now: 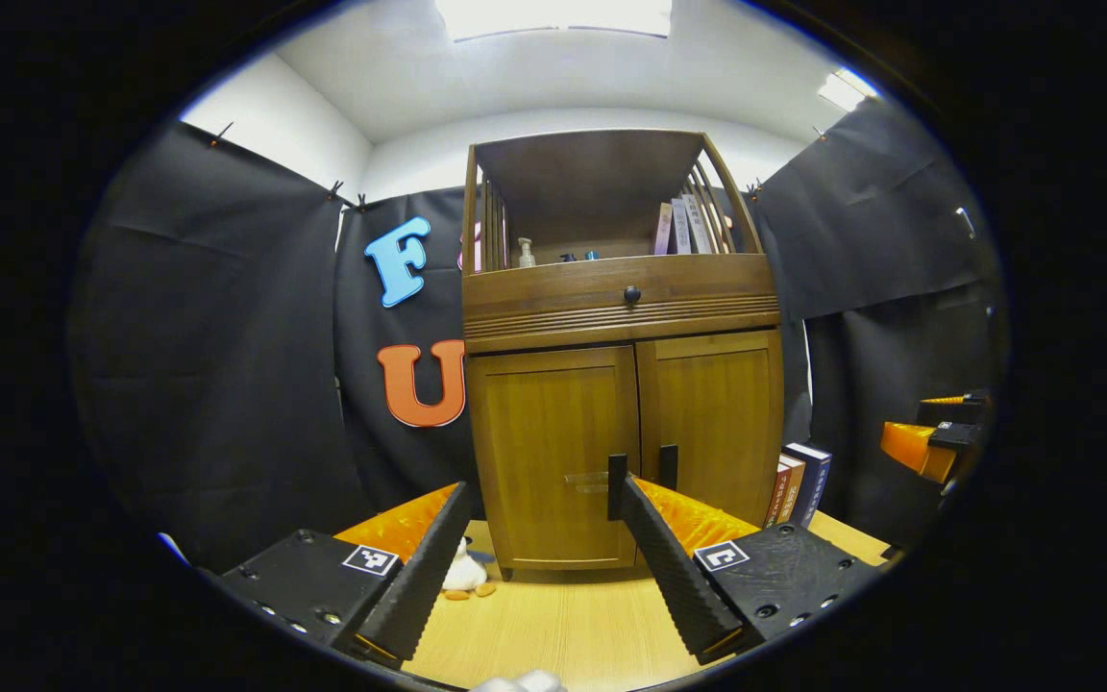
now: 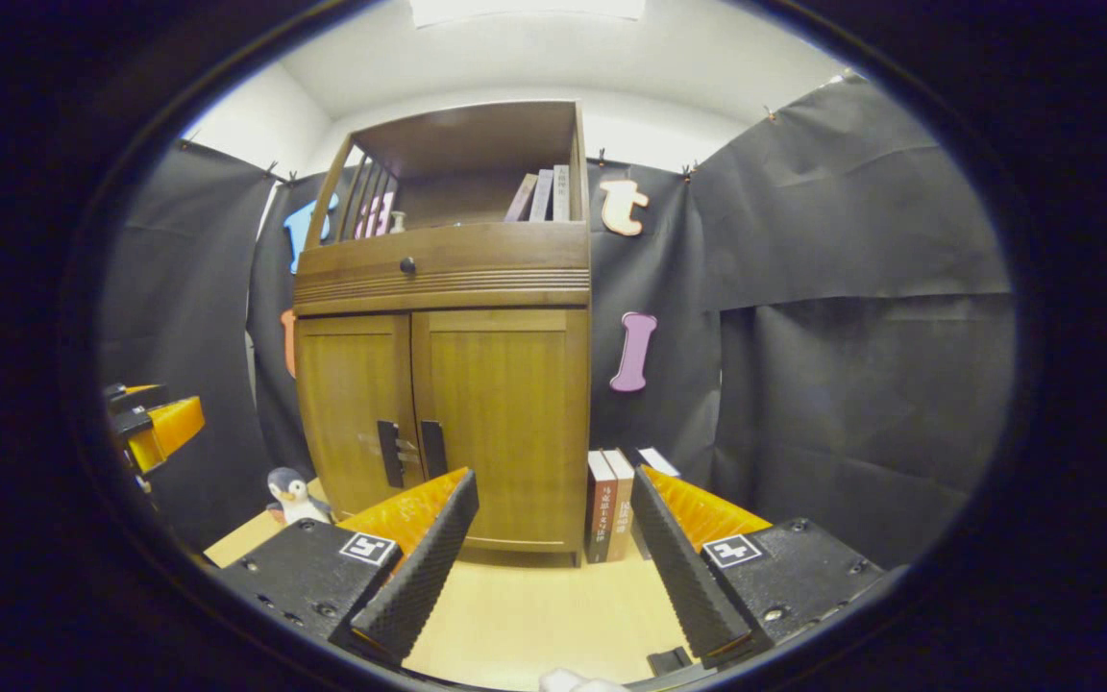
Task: Open the right door of the double-door shoe cabinet with the right hand, and open the left door with the left hand.
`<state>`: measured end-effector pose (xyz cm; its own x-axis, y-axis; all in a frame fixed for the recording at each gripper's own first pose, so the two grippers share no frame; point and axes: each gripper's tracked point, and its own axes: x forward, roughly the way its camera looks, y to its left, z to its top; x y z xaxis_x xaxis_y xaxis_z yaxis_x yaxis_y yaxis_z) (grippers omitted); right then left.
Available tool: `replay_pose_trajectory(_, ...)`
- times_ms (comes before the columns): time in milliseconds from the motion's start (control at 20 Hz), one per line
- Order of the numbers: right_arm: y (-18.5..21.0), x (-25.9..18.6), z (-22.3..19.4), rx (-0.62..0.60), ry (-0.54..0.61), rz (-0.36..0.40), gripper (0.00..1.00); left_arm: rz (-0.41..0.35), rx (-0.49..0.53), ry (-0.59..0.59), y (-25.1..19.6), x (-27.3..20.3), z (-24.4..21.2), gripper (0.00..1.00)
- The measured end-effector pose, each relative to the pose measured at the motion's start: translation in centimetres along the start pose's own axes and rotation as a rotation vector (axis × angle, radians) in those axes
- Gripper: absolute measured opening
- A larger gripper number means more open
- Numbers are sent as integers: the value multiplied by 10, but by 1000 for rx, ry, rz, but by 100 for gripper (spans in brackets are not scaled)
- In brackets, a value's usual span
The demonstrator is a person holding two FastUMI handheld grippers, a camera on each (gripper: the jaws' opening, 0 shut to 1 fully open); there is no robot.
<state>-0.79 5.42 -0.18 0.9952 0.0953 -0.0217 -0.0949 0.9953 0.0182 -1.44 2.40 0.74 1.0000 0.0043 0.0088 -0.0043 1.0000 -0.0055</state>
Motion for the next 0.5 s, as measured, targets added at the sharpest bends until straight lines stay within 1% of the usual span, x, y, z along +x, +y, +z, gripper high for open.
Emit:
replay_pose_trajectory(250,4,-2,2,-1,-2,-15,100,-20,-11,7,3,-1,-2,96)
replay_pose_trajectory(350,9,1,2,-12,-3,-22,97,-27,-18,9,6,-3,-3,96)
replay_pose_trajectory(400,12,4,3,-16,-9,-27,100,-31,-22,11,8,-6,-4,96)
replay_pose_trajectory(500,23,13,2,-30,-14,-27,100,-39,-23,18,11,-11,-8,96)
